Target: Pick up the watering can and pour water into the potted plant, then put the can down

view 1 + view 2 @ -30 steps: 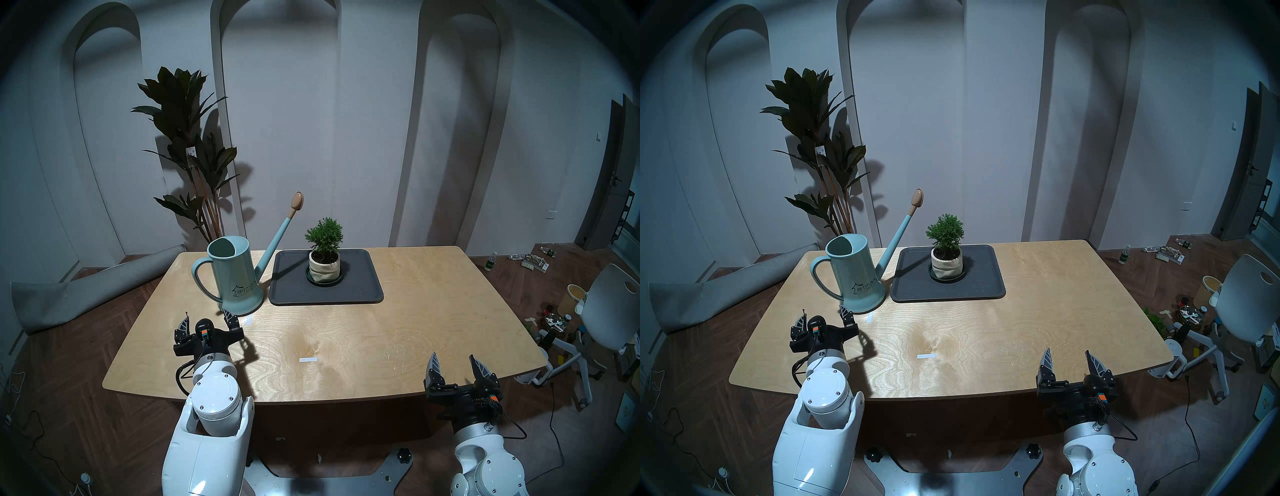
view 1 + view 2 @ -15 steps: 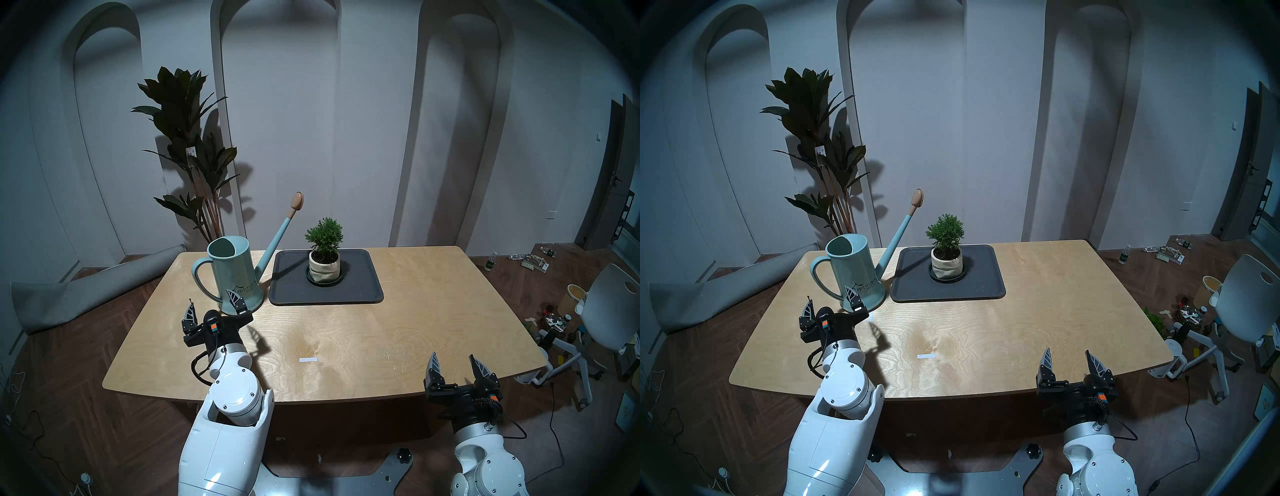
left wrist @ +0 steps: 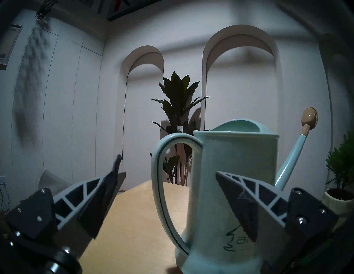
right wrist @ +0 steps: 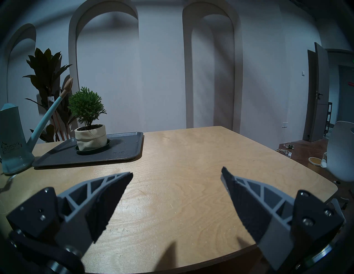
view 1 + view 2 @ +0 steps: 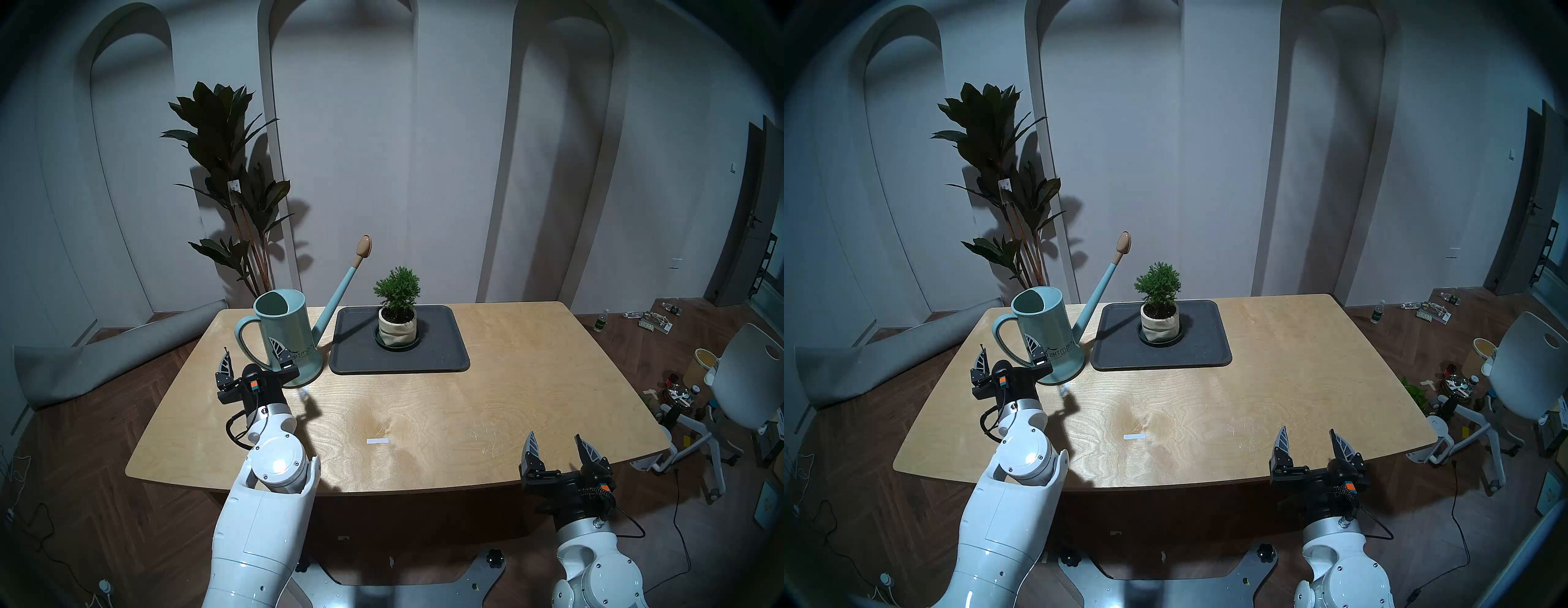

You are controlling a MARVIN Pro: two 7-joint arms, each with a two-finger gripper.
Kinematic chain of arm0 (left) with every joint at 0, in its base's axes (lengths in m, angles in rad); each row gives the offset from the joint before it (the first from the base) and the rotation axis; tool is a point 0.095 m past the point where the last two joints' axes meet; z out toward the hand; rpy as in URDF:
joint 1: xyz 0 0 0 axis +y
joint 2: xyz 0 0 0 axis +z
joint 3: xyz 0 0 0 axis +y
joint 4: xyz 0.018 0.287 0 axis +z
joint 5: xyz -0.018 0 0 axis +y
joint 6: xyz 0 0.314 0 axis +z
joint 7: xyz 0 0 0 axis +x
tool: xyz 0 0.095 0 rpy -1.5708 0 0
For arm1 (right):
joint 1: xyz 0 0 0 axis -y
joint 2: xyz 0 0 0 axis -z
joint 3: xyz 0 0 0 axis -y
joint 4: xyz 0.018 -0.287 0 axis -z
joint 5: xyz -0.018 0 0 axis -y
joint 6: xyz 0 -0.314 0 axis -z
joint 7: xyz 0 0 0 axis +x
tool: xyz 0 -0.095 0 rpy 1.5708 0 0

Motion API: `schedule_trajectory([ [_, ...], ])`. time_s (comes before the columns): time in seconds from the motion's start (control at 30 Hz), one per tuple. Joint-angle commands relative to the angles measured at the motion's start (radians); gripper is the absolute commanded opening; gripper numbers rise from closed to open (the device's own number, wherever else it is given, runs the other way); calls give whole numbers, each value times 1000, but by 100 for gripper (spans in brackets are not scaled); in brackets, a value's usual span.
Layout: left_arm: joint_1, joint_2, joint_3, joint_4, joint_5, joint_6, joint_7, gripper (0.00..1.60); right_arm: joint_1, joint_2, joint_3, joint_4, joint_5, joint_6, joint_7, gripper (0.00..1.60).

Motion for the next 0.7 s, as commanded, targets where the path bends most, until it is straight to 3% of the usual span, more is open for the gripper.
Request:
schedule_trajectory([
  [0.0,-117,29,-9,34,1,-9,-28,160,-2,-1,2,-22,-2,-4,-2,160],
  [0.4,-187,47,-37,63,-53,55,-86,160,-3,-2,3,-23,-2,-4,-1,160],
  [0.67,-159,75,-64,30,-153,139,-180,160,-4,-3,3,-25,-3,-3,-2,160],
])
